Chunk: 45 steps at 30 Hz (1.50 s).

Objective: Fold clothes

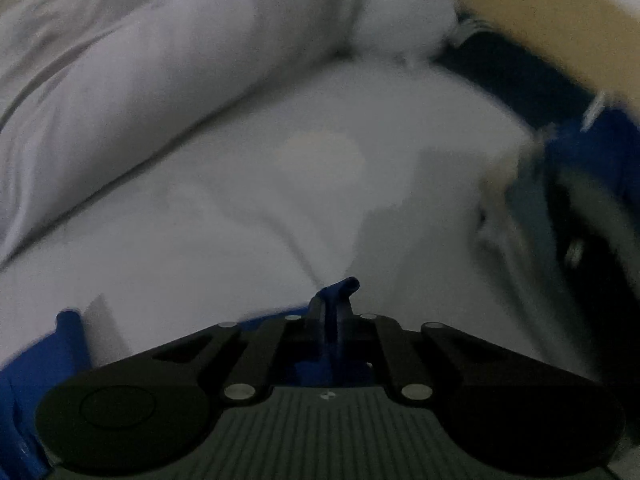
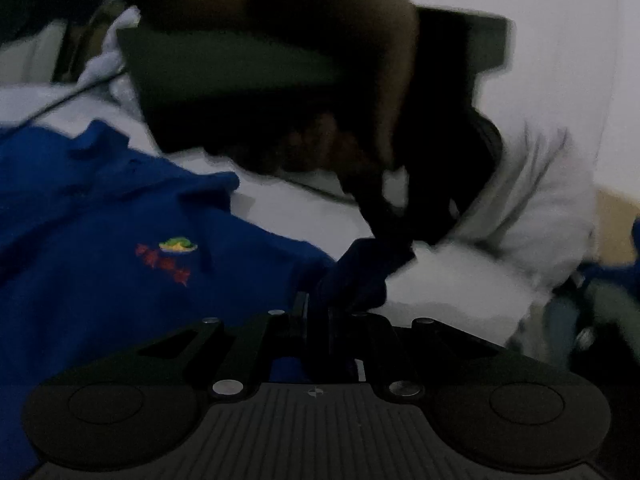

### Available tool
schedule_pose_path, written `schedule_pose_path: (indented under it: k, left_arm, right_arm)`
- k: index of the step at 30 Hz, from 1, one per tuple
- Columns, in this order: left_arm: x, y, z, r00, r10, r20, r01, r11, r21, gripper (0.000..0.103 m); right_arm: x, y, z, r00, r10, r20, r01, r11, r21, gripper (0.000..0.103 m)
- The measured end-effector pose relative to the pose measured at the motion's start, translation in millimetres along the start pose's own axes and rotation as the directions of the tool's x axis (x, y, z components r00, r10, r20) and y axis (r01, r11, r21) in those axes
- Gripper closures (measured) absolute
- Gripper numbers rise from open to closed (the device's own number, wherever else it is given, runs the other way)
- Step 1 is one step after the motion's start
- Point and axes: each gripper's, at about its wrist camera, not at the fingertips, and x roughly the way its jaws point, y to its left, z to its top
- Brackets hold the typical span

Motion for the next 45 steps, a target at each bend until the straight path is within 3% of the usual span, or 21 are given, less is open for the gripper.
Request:
schedule_pose_path:
  k: [4, 7, 10, 13, 14, 16, 18, 20, 23, 25, 26, 28, 30, 34, 38, 41, 42, 44, 45]
  left_arm:
    - [-24, 40, -22, 0.998, -0.029, 0.050, 0.033, 0.996, -0.083, 0.095]
    - [-13, 70, -54, 1.000, 0.011, 0.019, -0.009, 0.992, -0.127, 0.095]
    - [-4, 93, -77, 1.000, -0.005, 0.019, 0.009, 0.983, -0.182, 0.094]
    - [-11, 106, -85, 0.997, -0.040, 0.062, 0.053, 0.974, -0.219, 0.092]
    - [-10, 106, -87, 0.997, -0.049, 0.067, 0.062, 0.974, -0.219, 0.091]
    - [-12, 107, -88, 0.995, -0.062, 0.078, 0.078, 0.973, -0.217, 0.090]
    - [-13, 110, -89, 0.994, -0.073, 0.083, 0.090, 0.970, -0.228, 0.090]
    - [-12, 109, -89, 0.993, -0.077, 0.084, 0.095, 0.967, -0.235, 0.090]
    - [-11, 111, -90, 0.992, -0.084, 0.092, 0.105, 0.960, -0.259, 0.090]
    - [-3, 108, -89, 0.991, -0.087, 0.097, 0.110, 0.957, -0.267, 0.090]
    - [1, 107, -88, 0.991, -0.089, 0.100, 0.113, 0.956, -0.271, 0.090]
    - [5, 108, -87, 0.991, -0.094, 0.100, 0.119, 0.951, -0.285, 0.090]
    - [6, 109, -86, 0.991, -0.093, 0.100, 0.119, 0.949, -0.293, 0.091]
    - [3, 113, -88, 0.989, -0.099, 0.107, 0.127, 0.948, -0.293, 0.091]
    - [4, 115, -90, 0.988, -0.100, 0.117, 0.131, 0.947, -0.294, 0.089]
    - [2, 114, -91, 0.988, -0.099, 0.121, 0.130, 0.949, -0.287, 0.089]
    - [1, 114, -91, 0.988, -0.098, 0.122, 0.130, 0.950, -0.285, 0.080]
    - [0, 114, -91, 0.987, -0.097, 0.125, 0.129, 0.951, -0.280, 0.074]
    - [0, 114, -91, 0.987, -0.097, 0.126, 0.129, 0.952, -0.277, 0.066]
  right_arm:
    - [-8, 21, 1, 1.000, -0.004, 0.030, 0.010, 0.983, -0.181, 0.093]
    - [-15, 35, -1, 0.997, 0.082, 0.010, -0.076, 0.958, -0.275, 0.092]
    - [-31, 46, -3, 0.985, 0.175, -0.009, -0.168, 0.932, -0.322, 0.086]
    - [-44, 28, -2, 0.974, 0.225, 0.009, -0.218, 0.951, -0.220, 0.072]
    - [-43, 18, 2, 0.974, 0.226, 0.016, -0.221, 0.964, -0.150, 0.071]
    - [-39, -2, 9, 0.973, 0.228, 0.031, -0.228, 0.974, -0.006, 0.056]
    - [-29, -18, 15, 0.972, 0.233, 0.027, -0.234, 0.965, 0.117, 0.052]
    - [-18, -27, 18, 0.977, 0.212, 0.017, -0.212, 0.962, 0.170, 0.053]
    - [4, -22, 28, 0.986, 0.166, -0.009, -0.163, 0.974, 0.156, 0.054]
    - [21, -19, 30, 0.986, 0.154, -0.064, -0.140, 0.973, 0.181, 0.056]
    - [30, -15, 30, 0.984, 0.145, -0.099, -0.126, 0.975, 0.181, 0.060]
    - [47, -5, 27, 0.979, 0.120, -0.166, -0.095, 0.984, 0.154, 0.088]
    - [41, 0, 28, 0.984, 0.078, -0.158, -0.057, 0.989, 0.134, 0.094]
    - [-4, 18, 33, 0.995, 0.067, -0.077, -0.066, 0.998, 0.018, 0.096]
    - [-17, 41, 22, 0.969, 0.216, -0.117, -0.226, 0.971, -0.081, 0.095]
    - [-17, 35, 14, 0.949, 0.281, -0.140, -0.288, 0.957, -0.025, 0.094]
    - [-19, 28, 14, 0.955, 0.275, -0.114, -0.275, 0.961, 0.011, 0.094]
    - [-20, 13, 17, 0.973, 0.224, -0.061, -0.219, 0.972, 0.086, 0.090]
    - [-15, 9, 16, 0.980, 0.190, -0.064, -0.182, 0.977, 0.111, 0.090]
